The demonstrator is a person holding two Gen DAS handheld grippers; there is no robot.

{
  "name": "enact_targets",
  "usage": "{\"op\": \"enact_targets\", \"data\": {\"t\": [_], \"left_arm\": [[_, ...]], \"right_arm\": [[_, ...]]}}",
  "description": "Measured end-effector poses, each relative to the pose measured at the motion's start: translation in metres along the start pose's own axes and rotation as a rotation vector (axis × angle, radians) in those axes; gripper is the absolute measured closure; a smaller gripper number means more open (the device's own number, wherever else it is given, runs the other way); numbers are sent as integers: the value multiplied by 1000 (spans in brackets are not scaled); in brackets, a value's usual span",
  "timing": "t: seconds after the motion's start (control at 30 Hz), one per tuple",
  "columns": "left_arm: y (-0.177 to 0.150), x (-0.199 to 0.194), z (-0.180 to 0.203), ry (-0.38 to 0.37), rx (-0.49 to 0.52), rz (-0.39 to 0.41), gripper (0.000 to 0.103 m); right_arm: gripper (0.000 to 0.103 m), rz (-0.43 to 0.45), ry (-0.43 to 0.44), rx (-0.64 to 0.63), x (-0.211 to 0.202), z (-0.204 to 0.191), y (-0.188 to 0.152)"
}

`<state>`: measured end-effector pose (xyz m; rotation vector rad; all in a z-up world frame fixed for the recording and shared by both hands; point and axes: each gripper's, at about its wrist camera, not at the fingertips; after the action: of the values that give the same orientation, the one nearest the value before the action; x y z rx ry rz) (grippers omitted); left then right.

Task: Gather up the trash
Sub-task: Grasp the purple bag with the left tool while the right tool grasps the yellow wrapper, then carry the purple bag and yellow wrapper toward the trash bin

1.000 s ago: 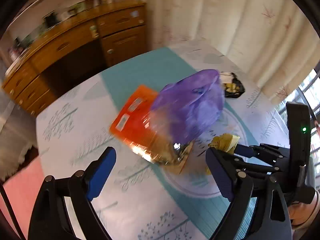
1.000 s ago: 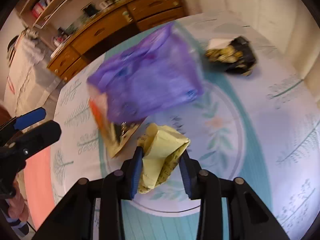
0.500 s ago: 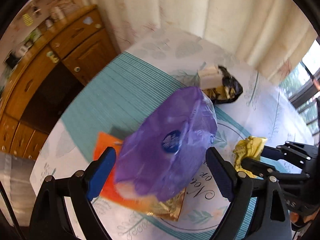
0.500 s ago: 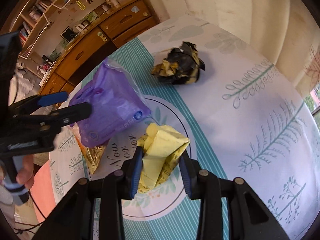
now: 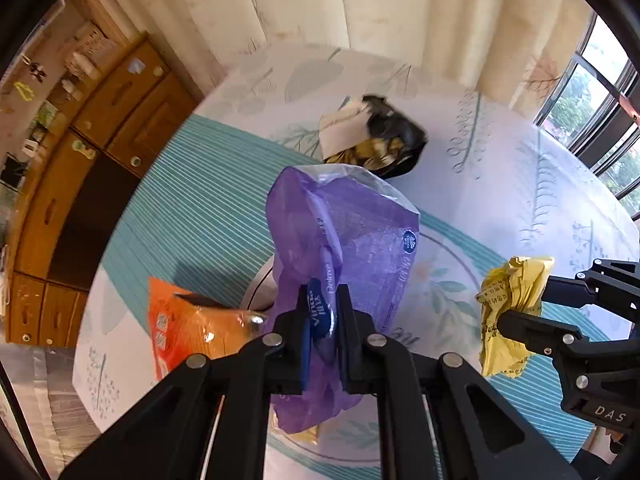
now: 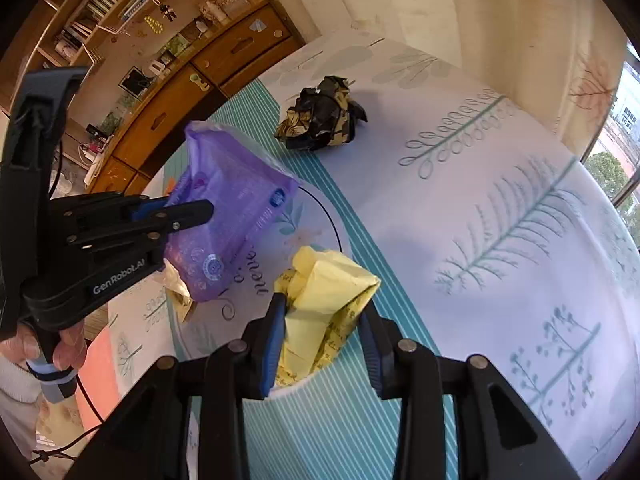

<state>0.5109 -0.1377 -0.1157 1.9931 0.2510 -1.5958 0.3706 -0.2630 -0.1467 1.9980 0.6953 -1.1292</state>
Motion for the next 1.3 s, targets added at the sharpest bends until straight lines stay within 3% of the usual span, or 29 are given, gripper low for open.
{"op": "enact_targets", "data": {"t": [0.17, 0.37, 0.7, 0.83, 1.0, 1.3], "left_arm": [[-12, -43, 16, 5, -53, 46, 96], [-49, -114, 57, -4, -152, 108, 97], [-153, -202, 173, -10, -418, 196, 97], [-194, -211, 215, -32, -489, 195, 97], [-239, -202, 270, -51, -528, 131, 97], [-291, -136, 339, -98, -493, 6, 96]], "right_arm": [[68, 18, 31, -1, -31, 7, -16], [68, 36, 85, -32, -87, 23, -50], [68, 31, 147, -235, -187, 64, -135], [68, -1, 153, -266, -208, 90, -174], [68, -79, 146, -273, -212, 118, -220], [68, -199, 85, -206, -164, 163, -306]]}}
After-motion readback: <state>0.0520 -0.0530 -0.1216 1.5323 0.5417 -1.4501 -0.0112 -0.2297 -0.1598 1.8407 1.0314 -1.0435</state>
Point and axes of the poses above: each gripper's, at about its wrist camera, not at the fingertips, and x roughly the way its jaws point, z to its right, y to its top, and after that the axes turned 1 degree about -y, right-handed
